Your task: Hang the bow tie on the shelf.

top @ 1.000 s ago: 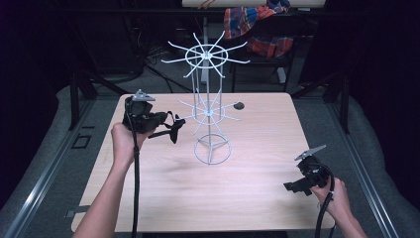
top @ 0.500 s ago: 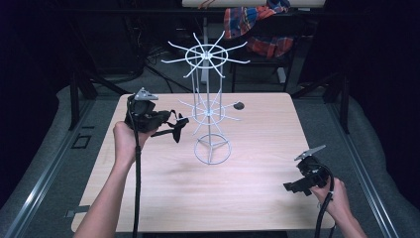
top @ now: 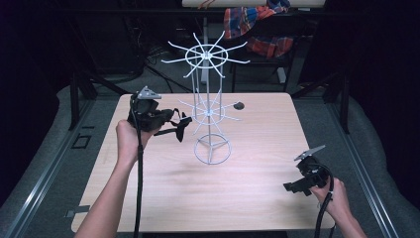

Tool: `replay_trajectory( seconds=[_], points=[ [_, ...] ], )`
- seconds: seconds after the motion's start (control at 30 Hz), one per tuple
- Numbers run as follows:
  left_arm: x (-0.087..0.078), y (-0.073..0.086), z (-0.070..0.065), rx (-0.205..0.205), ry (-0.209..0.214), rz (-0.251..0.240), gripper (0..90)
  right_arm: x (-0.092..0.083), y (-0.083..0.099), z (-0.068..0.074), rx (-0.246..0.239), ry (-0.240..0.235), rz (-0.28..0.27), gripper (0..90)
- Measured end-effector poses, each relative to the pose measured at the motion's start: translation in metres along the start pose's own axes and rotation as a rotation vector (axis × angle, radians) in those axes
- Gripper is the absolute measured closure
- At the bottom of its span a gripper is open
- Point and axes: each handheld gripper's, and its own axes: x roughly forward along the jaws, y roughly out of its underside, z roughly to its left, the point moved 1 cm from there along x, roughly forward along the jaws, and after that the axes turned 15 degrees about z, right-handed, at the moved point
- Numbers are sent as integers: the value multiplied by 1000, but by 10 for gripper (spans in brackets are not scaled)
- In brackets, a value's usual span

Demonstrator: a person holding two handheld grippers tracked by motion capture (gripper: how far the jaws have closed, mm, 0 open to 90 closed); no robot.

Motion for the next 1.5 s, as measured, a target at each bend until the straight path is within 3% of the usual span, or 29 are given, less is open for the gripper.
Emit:
replay_trajectory(
  seconds=[0.2, 0.27, 0.47, 1.17, 1.5],
  points=[
    [1, -2, -3, 9, 7, -5, 875, 0, 0, 0, -2, -1, 3, 92],
    [2, -2, -4, 10, 39, -8, 875, 0, 0, 0, 0, -1, 1, 92],
    [8, -3, -7, 16, 50, 1, 875, 0, 0, 0, 2, 2, -2, 92],
    [19, -1, -12, 45, 36, 46, 874, 0, 1, 0, 5, -9, -8, 92],
    [22, 1, -14, 52, 8, 64, 873, -1, 1, 0, 3, -8, -6, 92]
  ],
)
